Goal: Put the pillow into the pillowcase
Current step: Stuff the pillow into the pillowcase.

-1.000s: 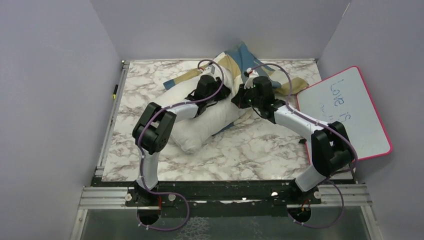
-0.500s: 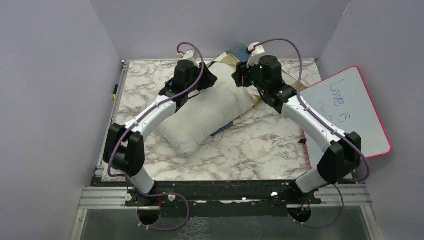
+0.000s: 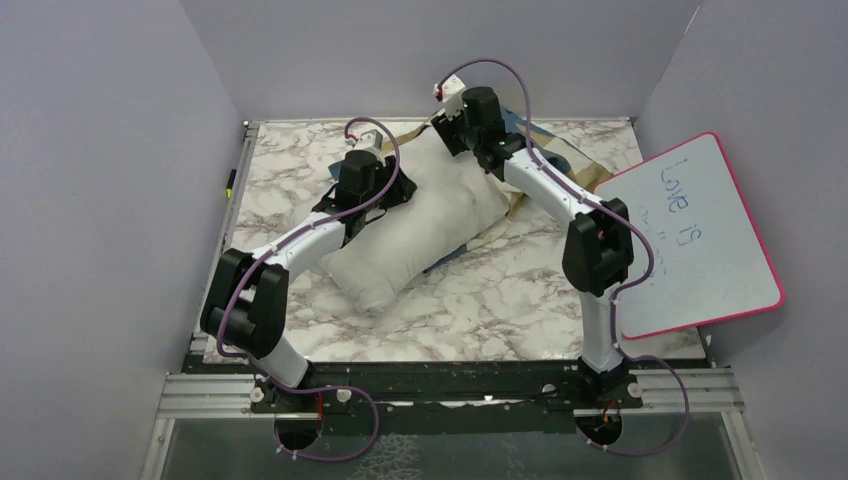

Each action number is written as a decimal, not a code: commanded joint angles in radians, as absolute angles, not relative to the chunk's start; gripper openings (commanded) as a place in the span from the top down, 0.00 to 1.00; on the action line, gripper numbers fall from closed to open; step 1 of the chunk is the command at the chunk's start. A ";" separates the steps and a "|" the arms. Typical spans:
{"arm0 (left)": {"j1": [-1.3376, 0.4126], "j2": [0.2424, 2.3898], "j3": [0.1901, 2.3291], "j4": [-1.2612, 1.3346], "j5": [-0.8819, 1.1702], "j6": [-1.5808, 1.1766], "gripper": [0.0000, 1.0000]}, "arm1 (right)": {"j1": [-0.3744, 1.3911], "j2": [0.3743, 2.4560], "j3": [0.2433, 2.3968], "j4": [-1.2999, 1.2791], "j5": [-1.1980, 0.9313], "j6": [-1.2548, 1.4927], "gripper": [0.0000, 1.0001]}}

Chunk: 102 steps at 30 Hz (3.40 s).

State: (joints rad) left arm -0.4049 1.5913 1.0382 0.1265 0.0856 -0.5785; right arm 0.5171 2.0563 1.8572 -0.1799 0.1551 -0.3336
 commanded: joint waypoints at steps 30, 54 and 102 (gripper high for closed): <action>-0.413 1.770 1.012 0.239 0.091 -0.649 0.59 | 0.595 2.198 1.915 0.037 -0.444 0.359 1.00; -0.538 1.291 0.954 0.086 0.061 -0.066 0.39 | 0.460 1.624 1.412 -0.173 -0.222 0.334 0.27; -0.633 1.597 1.331 -0.347 -0.240 -0.190 1.00 | 0.331 1.333 0.572 0.327 -0.343 0.777 0.34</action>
